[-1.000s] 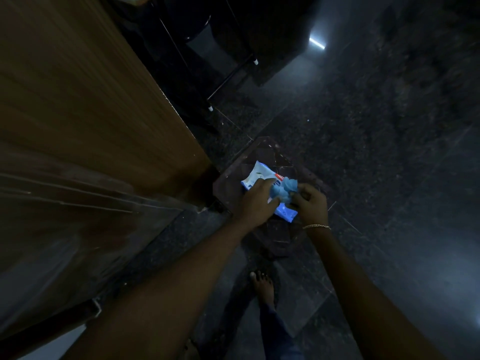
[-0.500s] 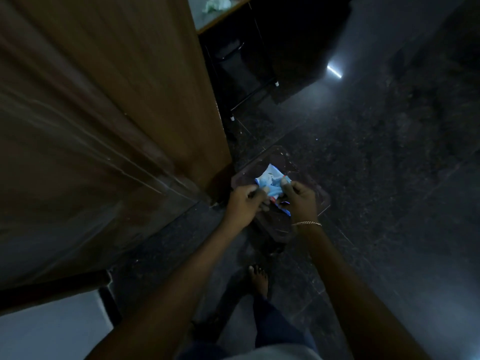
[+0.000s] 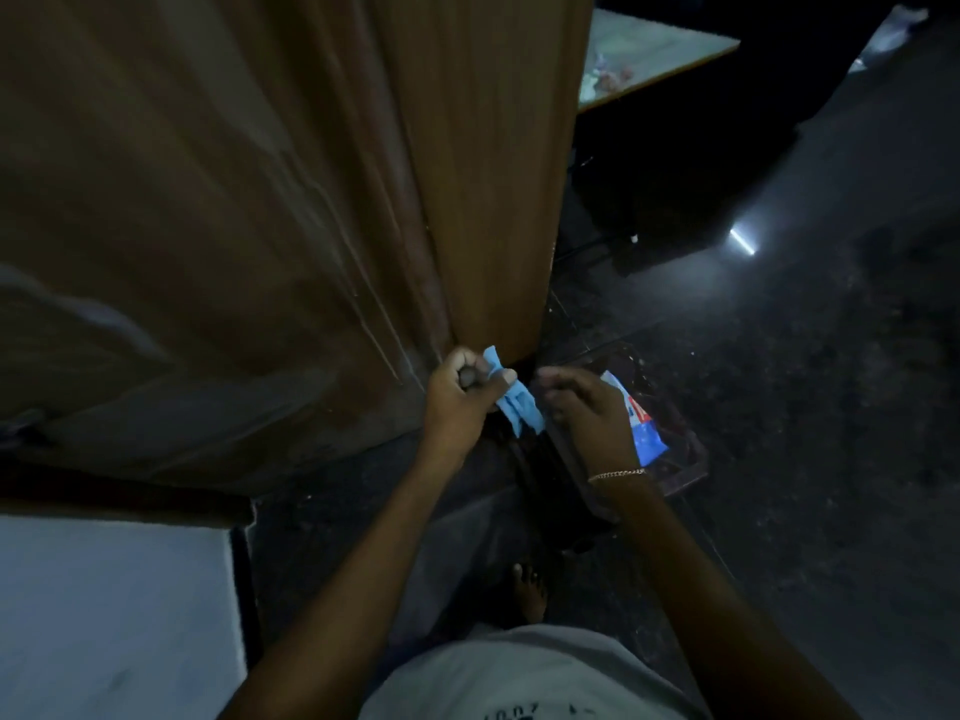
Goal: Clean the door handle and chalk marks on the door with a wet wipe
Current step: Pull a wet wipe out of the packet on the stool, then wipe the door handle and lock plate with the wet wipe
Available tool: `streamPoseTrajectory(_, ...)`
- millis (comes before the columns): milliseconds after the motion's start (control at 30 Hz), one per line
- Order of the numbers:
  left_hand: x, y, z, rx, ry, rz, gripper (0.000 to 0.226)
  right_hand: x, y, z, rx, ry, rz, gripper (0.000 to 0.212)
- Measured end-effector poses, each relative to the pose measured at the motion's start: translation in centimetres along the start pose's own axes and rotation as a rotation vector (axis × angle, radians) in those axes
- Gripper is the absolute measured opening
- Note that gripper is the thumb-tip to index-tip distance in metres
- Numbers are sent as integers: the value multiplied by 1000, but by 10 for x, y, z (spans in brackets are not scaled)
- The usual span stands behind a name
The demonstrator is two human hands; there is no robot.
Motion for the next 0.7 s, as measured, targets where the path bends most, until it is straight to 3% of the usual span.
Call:
streamPoseTrajectory(167, 39, 6, -11, -3, 70, -8, 26, -47, -17, -9, 41, -355, 2, 24)
streamPoseTrajectory(333, 94, 10, -29, -30, 146, -69, 23, -97, -25, -15, 74, -342, 26, 18)
streamPoseTrajectory(533, 190, 9, -70, -43, 131, -147, 60, -185, -36, -46, 110, -385, 45, 20)
streamPoseTrajectory(700, 285, 4, -102, -142, 215, 40, 22, -276, -41, -81, 158, -440, -50, 32)
Point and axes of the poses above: each hand's wrist, its own z-axis towards the middle knuckle, its own x-axis out of the back of the hand, y = z × x, the point moved 1 cm from there along z, towards the middle knuckle, and after that the axes turned 5 degrees about -x, right-handed, at the moved point
